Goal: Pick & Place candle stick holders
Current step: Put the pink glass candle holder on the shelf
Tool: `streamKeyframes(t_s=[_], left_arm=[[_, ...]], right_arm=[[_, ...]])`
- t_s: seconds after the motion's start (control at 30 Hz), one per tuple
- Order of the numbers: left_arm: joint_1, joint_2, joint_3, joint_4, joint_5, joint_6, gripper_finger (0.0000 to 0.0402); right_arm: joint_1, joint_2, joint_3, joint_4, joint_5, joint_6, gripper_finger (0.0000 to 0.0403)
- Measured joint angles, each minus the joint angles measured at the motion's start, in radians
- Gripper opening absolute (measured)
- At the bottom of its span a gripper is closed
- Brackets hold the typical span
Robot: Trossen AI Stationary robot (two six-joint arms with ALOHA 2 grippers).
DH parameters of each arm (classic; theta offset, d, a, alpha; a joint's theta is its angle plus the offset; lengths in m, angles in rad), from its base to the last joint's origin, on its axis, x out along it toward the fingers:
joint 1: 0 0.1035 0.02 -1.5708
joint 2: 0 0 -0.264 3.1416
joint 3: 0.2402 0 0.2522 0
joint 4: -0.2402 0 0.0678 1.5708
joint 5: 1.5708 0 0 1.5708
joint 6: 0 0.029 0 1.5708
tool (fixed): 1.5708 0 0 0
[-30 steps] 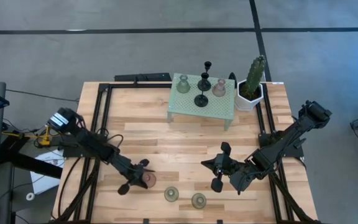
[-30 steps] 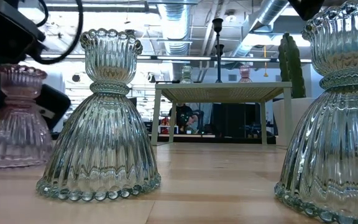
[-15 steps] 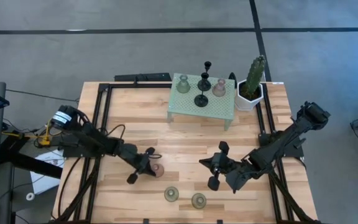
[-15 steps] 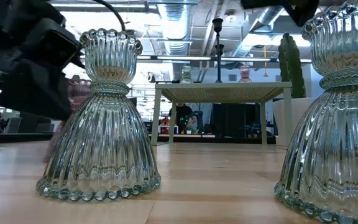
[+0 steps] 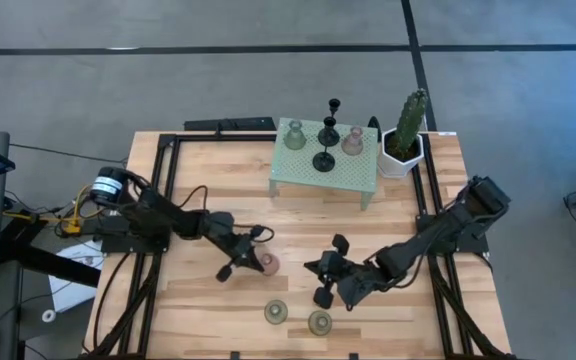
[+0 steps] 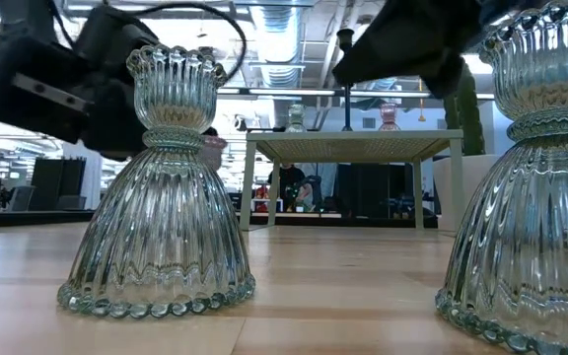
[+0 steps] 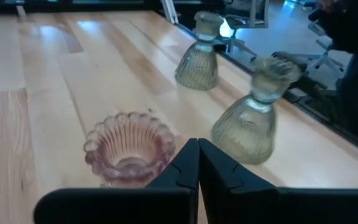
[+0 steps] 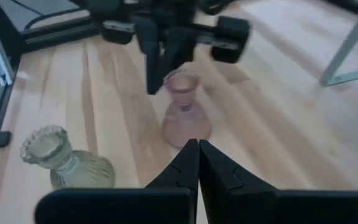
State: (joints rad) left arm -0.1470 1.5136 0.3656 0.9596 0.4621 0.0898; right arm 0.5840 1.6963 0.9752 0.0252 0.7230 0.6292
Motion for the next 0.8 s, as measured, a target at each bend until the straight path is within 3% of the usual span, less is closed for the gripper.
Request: streamKeyframes(t_s=[0.43, 0.67, 0.8], left_arm=[[0.025, 0.219, 0.189, 0.001, 0.132, 0.037, 0.0005], [0.039, 0.188, 0.191, -0.012, 0.138, 0.036, 0.0004], [0.061, 0.119, 0.146, -0.105, 0.133, 0.033, 0.0004]], right_arm=[[-0.056, 0.077, 0.0, 0.088, -0.105, 0.0, 0.0], [-0.077, 0.077, 0.001, 0.083, -0.128, 0.0, 0.0], [-0.08, 0.077, 0.001, 0.08, -0.204, 0.0, 0.0]])
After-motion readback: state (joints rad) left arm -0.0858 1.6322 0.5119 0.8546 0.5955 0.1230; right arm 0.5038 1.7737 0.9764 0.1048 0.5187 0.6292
